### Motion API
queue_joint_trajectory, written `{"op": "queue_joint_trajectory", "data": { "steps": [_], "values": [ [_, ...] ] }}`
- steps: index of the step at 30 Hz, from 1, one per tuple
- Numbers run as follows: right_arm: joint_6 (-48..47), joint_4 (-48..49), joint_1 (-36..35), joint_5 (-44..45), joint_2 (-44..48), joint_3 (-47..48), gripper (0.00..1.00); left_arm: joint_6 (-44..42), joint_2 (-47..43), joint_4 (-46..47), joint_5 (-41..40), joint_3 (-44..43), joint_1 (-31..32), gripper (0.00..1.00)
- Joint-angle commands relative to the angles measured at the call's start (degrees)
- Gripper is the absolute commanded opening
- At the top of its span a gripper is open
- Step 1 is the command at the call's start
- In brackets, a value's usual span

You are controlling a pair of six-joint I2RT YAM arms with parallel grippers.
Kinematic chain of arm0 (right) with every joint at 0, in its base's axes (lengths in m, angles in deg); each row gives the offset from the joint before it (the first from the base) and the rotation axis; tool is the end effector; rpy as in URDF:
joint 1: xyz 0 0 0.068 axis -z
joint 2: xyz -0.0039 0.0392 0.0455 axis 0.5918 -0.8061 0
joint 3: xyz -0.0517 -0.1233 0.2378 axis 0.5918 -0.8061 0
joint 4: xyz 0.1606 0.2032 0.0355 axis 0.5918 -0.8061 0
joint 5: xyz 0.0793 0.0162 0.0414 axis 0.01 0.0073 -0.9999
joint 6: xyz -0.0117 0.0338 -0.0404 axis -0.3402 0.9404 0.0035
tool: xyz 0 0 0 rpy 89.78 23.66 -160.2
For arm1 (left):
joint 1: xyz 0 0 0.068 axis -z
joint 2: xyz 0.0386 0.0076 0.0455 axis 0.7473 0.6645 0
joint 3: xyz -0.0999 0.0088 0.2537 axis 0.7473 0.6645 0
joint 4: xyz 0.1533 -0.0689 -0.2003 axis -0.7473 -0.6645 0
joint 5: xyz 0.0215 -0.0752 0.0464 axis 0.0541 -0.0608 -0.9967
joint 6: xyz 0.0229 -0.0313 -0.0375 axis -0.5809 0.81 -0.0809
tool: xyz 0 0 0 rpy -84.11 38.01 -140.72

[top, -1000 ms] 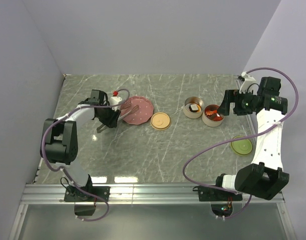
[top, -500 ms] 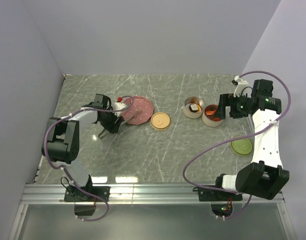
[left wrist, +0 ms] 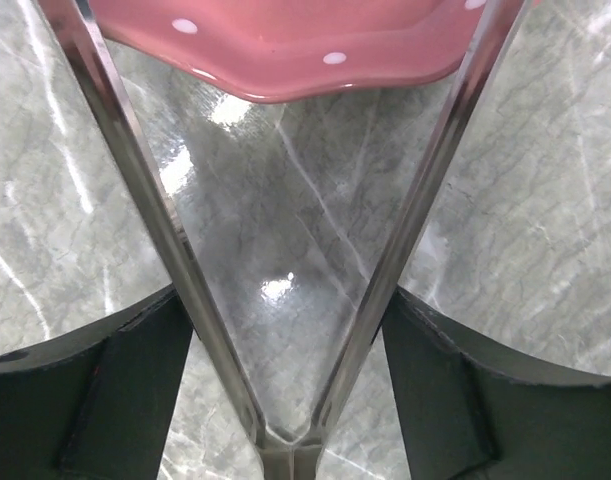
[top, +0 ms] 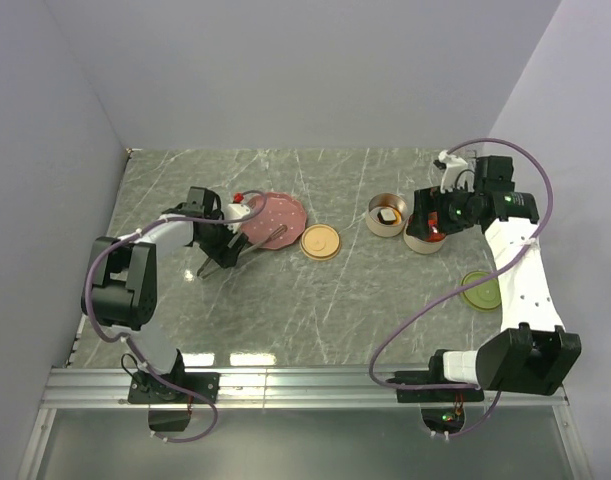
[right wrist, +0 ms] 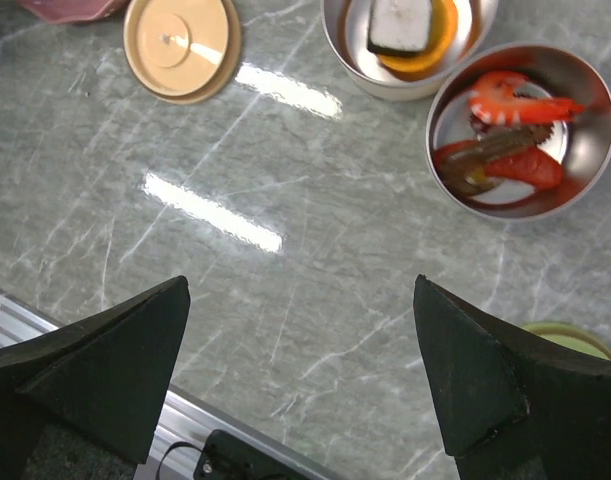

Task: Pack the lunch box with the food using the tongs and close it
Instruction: Put down the clamp, then pick up the lid of the lunch box with the right arm

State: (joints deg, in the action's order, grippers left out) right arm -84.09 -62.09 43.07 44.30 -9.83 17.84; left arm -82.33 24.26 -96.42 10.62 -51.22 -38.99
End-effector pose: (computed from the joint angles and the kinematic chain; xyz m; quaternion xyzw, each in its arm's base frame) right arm 0.2530 -0.0126 0.3530 -0.1615 0.9076 0.1721 0.3471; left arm 0.3252 -0.0640 0.1679 0.3549 0.8987 -0.0999 0.2376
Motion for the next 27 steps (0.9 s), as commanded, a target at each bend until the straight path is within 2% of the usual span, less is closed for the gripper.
{"op": "queue_joint_trajectory", "data": {
  "steps": [1,4,5,13,22,27],
  "values": [
    [1.41,4.46,-3.08,1.7,-0.33,0.11,1.0,-0.85,-3.73,-1.2,1.15,-2.76,0.21,0.81],
    [1.68,5.78,-5.19,2.49,-1.48,0.46,1.0,-0.68,-3.91,-1.9,1.77,-3.81,0.21,0.84],
    [1.85,6.04,-5.64,2.84,-2.18,0.72,1.0,-0.59,-3.91,-2.25,2.03,-4.08,0.21,0.99],
    [3.87,10.35,-14.77,8.19,-6.13,3.09,0.97,1.6,-8.03,-4.89,3.88,-9.7,0.21,0.99],
    [8.0,13.07,-27.6,15.84,-18.61,11.35,0.7,13.02,-18.05,-4.19,8.98,-13.66,0.21,1.0],
    [9.23,14.83,-31.39,20.07,-28.62,15.31,0.64,16.37,-22.53,-5.24,8.45,-14.8,0.21,0.99]
  ]
}}
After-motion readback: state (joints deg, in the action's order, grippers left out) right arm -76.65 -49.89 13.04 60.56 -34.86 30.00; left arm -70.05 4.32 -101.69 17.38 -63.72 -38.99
